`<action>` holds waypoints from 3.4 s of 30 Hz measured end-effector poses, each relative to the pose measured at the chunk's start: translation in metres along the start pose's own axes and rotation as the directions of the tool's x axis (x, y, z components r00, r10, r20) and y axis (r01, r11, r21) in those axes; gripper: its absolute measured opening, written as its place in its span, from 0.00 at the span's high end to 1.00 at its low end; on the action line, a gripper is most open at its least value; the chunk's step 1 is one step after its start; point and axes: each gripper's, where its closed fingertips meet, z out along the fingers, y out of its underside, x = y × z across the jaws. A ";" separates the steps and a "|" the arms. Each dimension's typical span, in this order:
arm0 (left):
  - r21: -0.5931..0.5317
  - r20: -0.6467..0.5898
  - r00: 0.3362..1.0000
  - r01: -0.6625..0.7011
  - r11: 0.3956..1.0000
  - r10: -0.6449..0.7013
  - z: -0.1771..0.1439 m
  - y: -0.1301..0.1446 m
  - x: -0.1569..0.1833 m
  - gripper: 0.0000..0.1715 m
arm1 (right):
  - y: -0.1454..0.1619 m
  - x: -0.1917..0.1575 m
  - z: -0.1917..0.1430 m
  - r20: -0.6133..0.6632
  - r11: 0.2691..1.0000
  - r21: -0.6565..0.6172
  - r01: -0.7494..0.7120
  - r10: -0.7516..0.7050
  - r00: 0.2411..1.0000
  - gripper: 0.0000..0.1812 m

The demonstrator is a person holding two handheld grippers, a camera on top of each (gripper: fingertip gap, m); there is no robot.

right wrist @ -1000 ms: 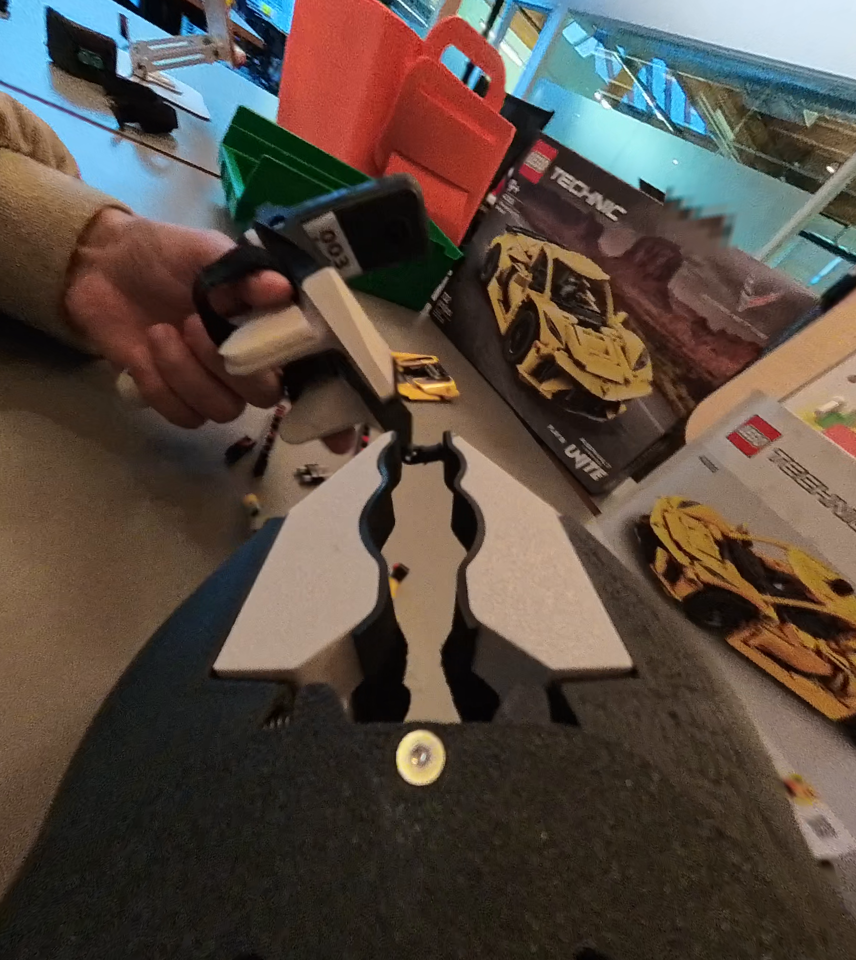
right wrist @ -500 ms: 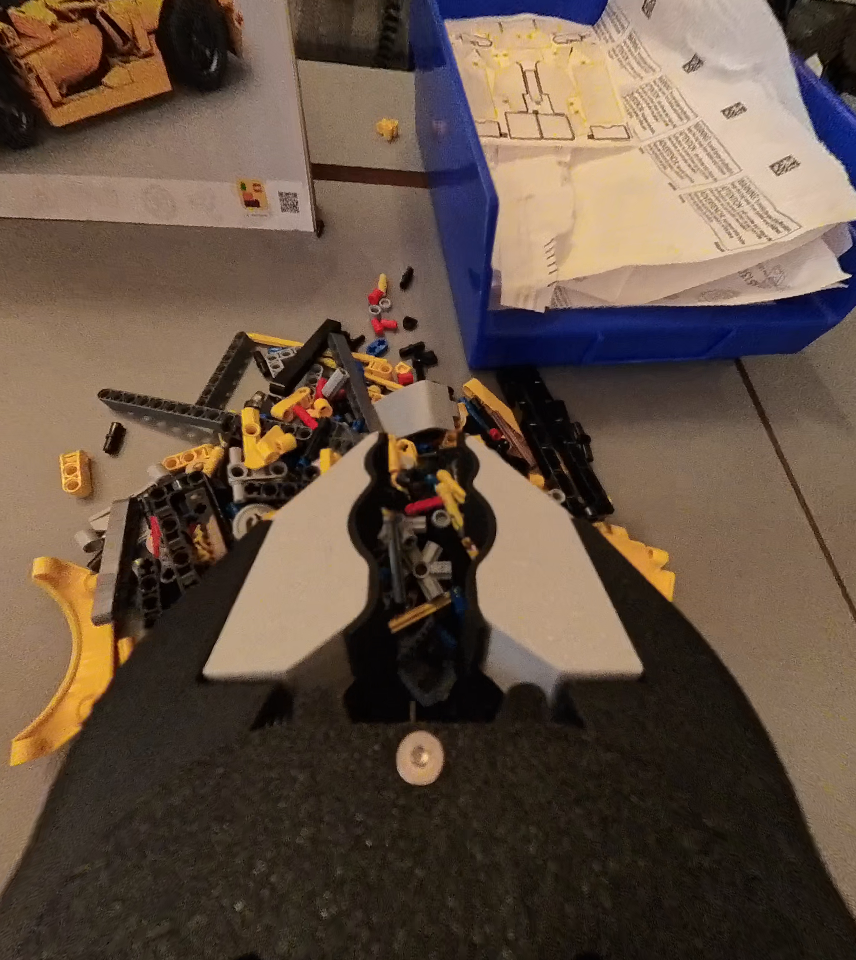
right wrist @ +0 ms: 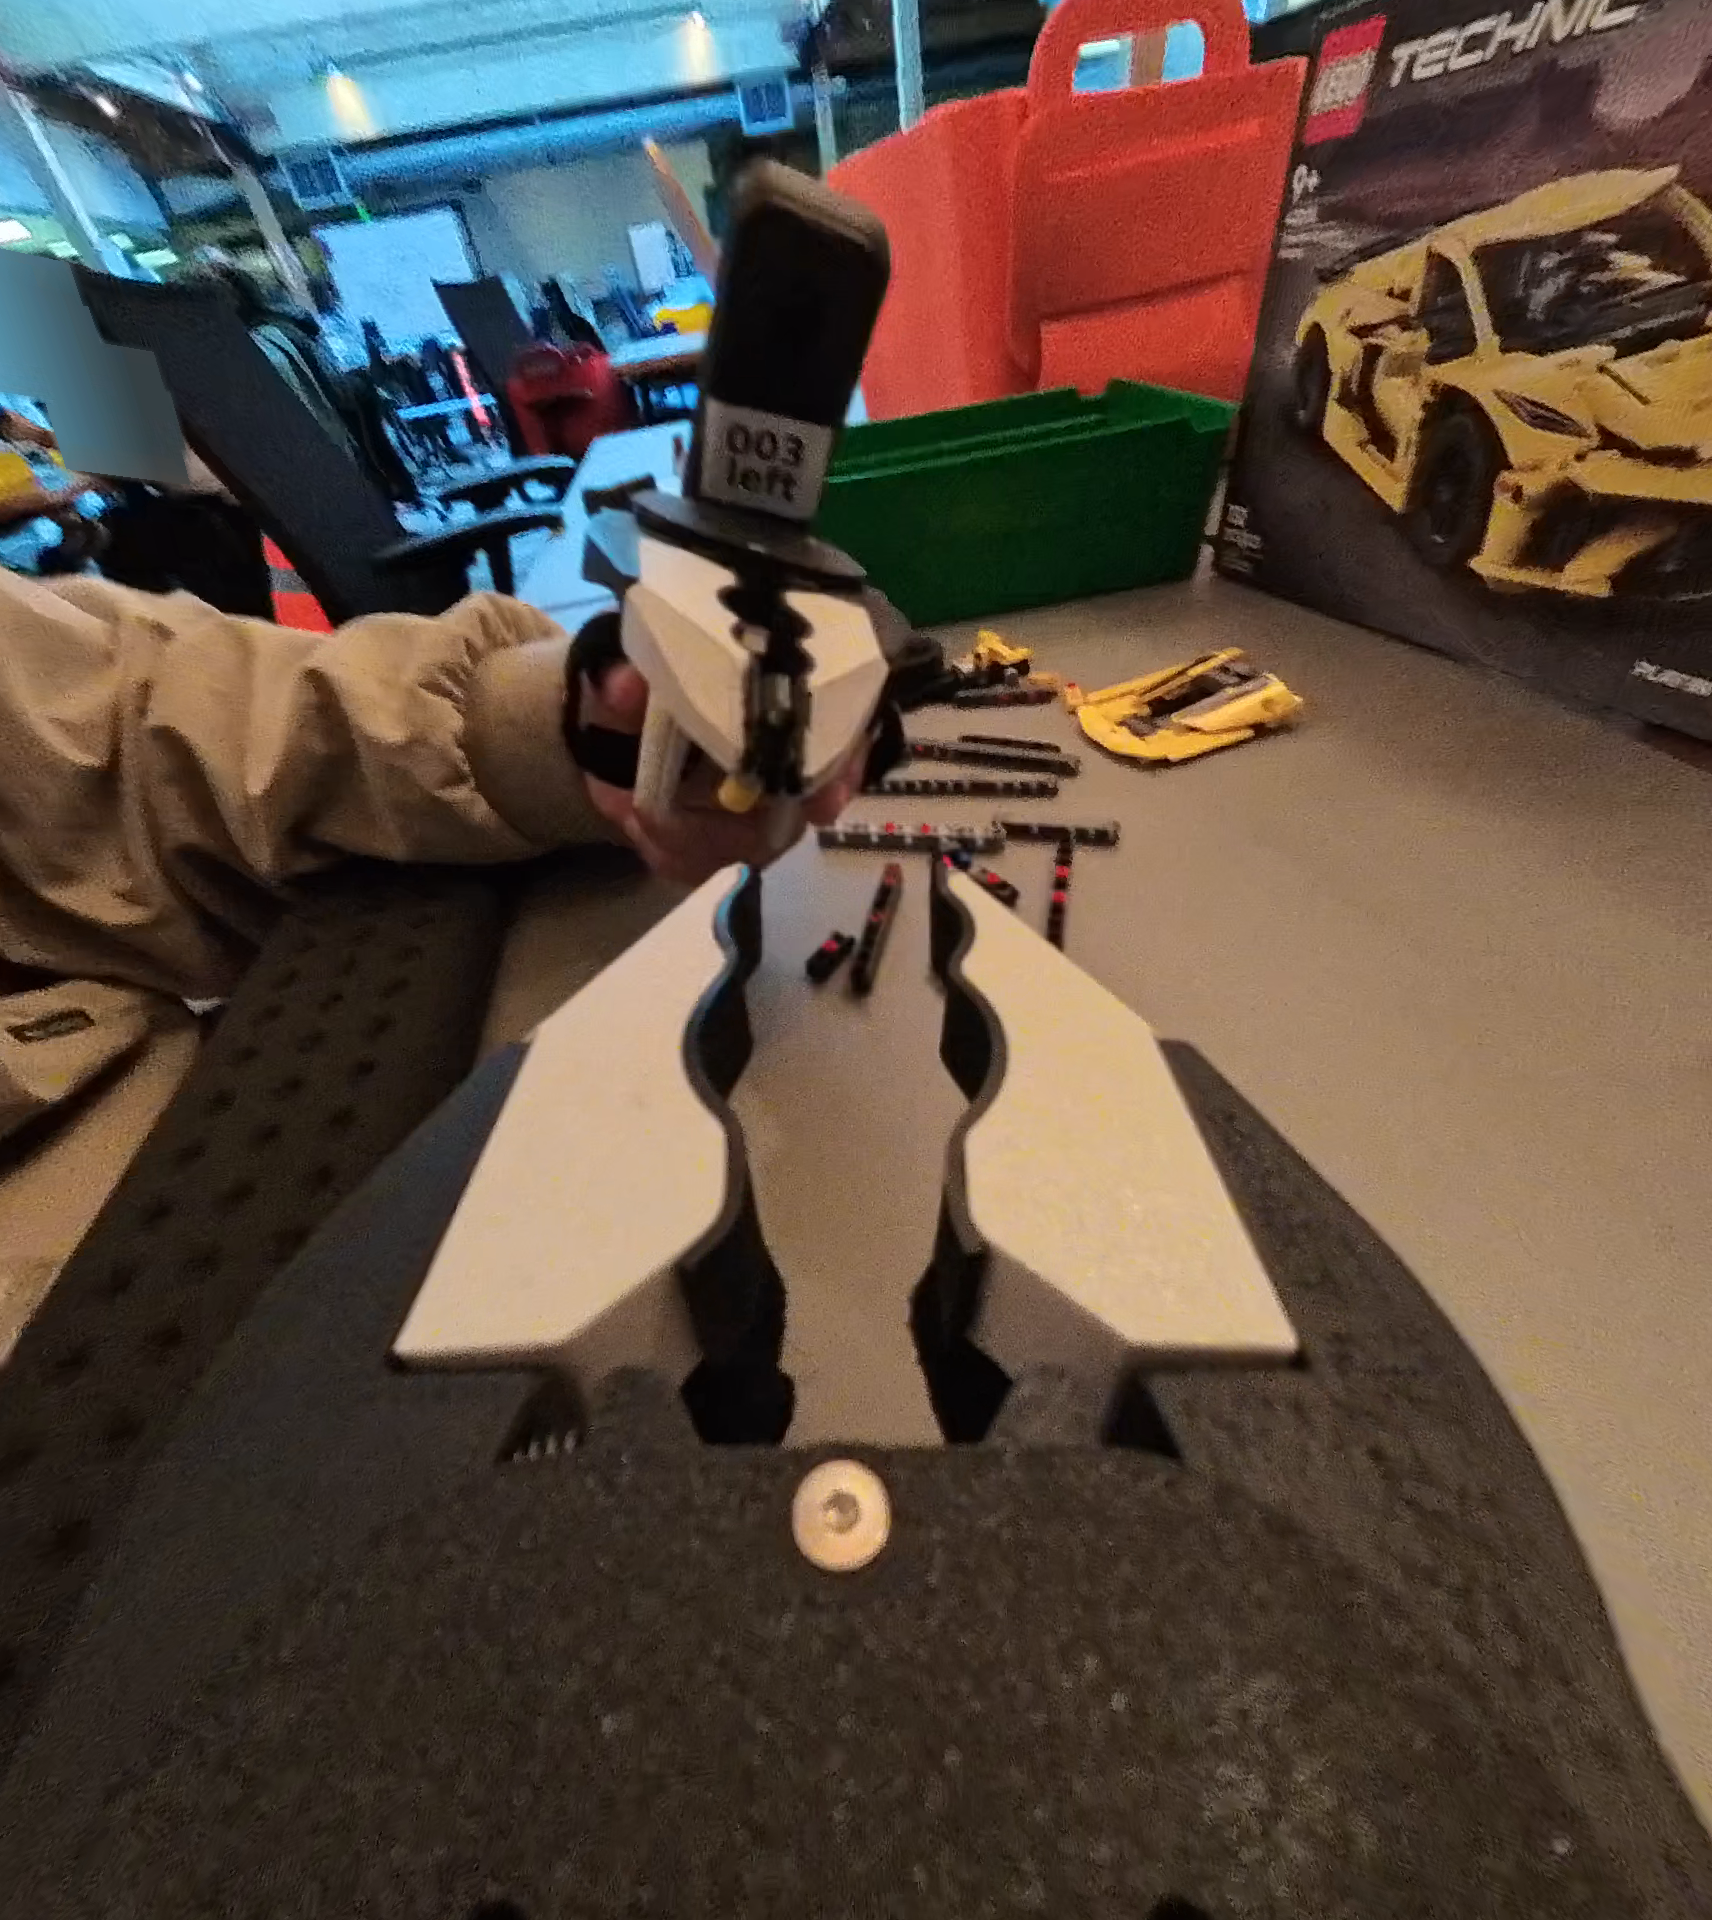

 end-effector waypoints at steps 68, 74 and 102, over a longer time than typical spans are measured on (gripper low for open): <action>0.254 -0.084 0.969 0.245 0.935 -0.231 0.001 -0.025 -0.011 0.96 | -0.037 0.003 0.001 0.116 0.966 0.158 -0.202 0.186 0.976 0.89; 0.254 -0.120 0.949 0.313 0.915 -0.291 0.006 -0.021 -0.014 0.96 | -0.031 0.007 0.007 -0.018 0.991 0.131 -0.033 0.036 0.999 0.93; 0.160 0.022 0.987 0.155 0.975 -0.161 0.011 -0.007 -0.016 0.96 | -0.023 0.009 0.005 0.070 0.973 0.087 -0.214 0.208 0.976 0.96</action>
